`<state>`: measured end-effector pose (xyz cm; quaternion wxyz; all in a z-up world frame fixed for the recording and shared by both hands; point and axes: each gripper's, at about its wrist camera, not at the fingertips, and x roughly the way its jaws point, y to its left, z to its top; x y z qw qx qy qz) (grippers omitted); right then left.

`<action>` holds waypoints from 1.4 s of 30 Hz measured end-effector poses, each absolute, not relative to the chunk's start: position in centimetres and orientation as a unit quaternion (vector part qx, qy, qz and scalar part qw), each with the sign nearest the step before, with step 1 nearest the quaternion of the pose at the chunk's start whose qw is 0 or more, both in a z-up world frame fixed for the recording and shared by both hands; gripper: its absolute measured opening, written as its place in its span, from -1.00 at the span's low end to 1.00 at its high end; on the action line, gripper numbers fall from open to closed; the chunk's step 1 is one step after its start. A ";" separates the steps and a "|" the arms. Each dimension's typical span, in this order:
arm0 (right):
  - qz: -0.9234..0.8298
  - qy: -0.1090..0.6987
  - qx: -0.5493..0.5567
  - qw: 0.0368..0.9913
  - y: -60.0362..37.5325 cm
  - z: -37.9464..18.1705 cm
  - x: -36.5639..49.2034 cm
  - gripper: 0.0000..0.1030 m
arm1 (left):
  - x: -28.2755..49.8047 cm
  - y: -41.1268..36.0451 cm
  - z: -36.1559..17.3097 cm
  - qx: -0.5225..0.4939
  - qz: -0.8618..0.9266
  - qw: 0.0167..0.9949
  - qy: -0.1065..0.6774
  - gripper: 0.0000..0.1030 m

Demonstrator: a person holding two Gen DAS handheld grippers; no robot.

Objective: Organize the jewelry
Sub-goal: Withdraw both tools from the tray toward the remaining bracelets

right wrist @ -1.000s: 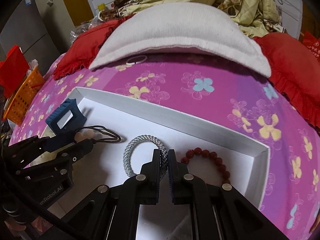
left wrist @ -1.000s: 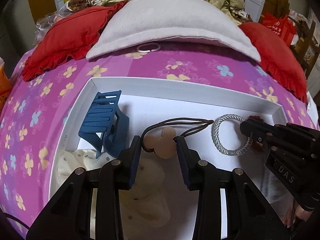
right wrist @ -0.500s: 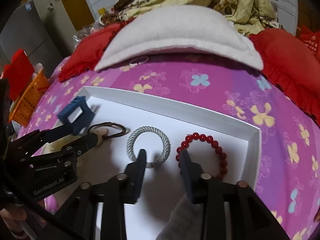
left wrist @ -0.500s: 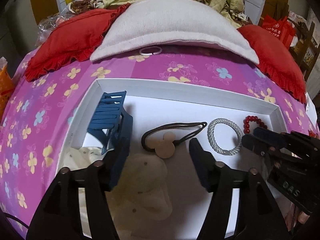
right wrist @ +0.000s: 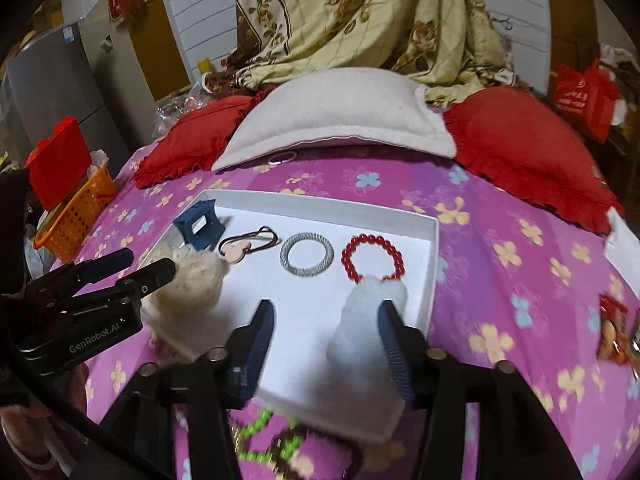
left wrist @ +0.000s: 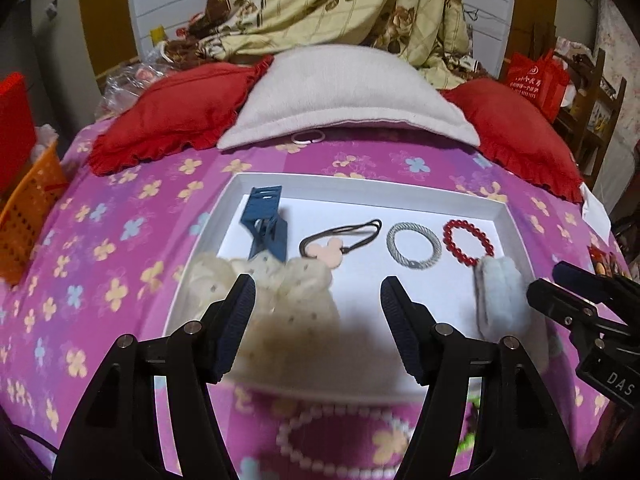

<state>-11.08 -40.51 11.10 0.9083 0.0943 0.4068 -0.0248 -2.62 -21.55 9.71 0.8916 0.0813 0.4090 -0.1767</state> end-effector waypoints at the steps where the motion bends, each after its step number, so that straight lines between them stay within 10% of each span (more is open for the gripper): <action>1: -0.029 0.404 0.092 0.910 -40.3 11.2 -11.7 0.17 | -3.3 -21.3 9.9 0.082 -0.177 0.893 0.405 0.27; 42: -0.047 0.384 0.070 0.919 -35.5 12.6 -22.8 0.21 | -13.9 -13.7 11.4 0.037 -0.153 0.910 0.384 0.27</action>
